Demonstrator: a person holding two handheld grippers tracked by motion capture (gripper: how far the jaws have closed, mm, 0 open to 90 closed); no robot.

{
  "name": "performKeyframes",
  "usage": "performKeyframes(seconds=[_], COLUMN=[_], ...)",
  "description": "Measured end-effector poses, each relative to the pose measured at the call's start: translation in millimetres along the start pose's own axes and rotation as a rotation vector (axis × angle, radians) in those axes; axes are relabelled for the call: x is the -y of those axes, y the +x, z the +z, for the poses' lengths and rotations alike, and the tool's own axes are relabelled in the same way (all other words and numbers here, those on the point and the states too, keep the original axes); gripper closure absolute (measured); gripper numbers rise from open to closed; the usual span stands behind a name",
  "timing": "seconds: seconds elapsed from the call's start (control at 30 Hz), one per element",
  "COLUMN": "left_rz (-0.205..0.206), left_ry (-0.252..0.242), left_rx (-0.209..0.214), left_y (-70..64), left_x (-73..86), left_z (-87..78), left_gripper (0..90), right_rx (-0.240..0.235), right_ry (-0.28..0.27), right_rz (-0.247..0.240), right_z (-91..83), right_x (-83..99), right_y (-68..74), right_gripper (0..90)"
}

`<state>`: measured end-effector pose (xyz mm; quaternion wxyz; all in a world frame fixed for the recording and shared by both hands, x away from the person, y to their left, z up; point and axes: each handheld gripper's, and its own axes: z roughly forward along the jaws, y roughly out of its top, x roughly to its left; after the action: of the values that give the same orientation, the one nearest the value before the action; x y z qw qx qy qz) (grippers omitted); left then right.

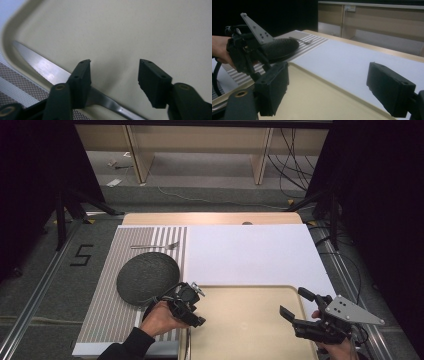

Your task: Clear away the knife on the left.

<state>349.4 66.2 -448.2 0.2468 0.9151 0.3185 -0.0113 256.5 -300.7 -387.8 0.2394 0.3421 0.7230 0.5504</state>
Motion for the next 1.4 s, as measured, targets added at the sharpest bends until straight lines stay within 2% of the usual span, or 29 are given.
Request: performKeyframes(seconds=[0.13, 0.27, 0.33, 0.53, 0.77, 0.97, 1.2, 1.4], left_rz=[0.020, 0.046, 0.044, 0.064, 0.064, 0.055, 0.065, 0.070], left_ry=[-0.072, -0.143, -0.187, -0.269, -0.344, -0.426, -0.516, -0.573], left_rx=[-0.011, -0.001, 0.004, 0.004, -0.016, -0.002, 0.017, 0.012], left_y=[-1.3, -3.4, -5.2, -6.6, -8.6, -7.6, -7.6, -6.6], left_x=[0.4, 0.6, 0.7, 1.2, 1.7, 3.5, 6.6, 10.6], left_z=[-5.6, -10.8, -13.8, -21.3, -26.8, -33.1, -40.4, -46.9], left_gripper=[28.8, 24.2, 23.7, 23.0, 22.5, 20.9, 18.5, 18.4], right_rx=[0.001, 0.000, 0.000, 0.000, 0.000, -0.001, 0.000, 0.000], right_ry=[0.000, 0.000, 0.001, 0.000, -0.001, 0.000, -0.001, -0.002], right_rz=[-0.001, -0.001, 0.000, -0.001, 0.000, 0.001, 0.001, 0.001], right_z=[-0.1, 0.0, -0.1, 0.0, 0.0, 0.0, -0.1, 0.0], right_x=[0.0, 0.0, 0.0, 0.0, 0.0, 0.0, 0.0, 0.0], right_y=[0.1, 0.1, 0.0, 0.2, 0.1, 0.1, 0.3, 0.2], right_gripper=[18.9, 18.9, 18.9, 18.9, 18.9, 18.9, 18.9, 18.9])
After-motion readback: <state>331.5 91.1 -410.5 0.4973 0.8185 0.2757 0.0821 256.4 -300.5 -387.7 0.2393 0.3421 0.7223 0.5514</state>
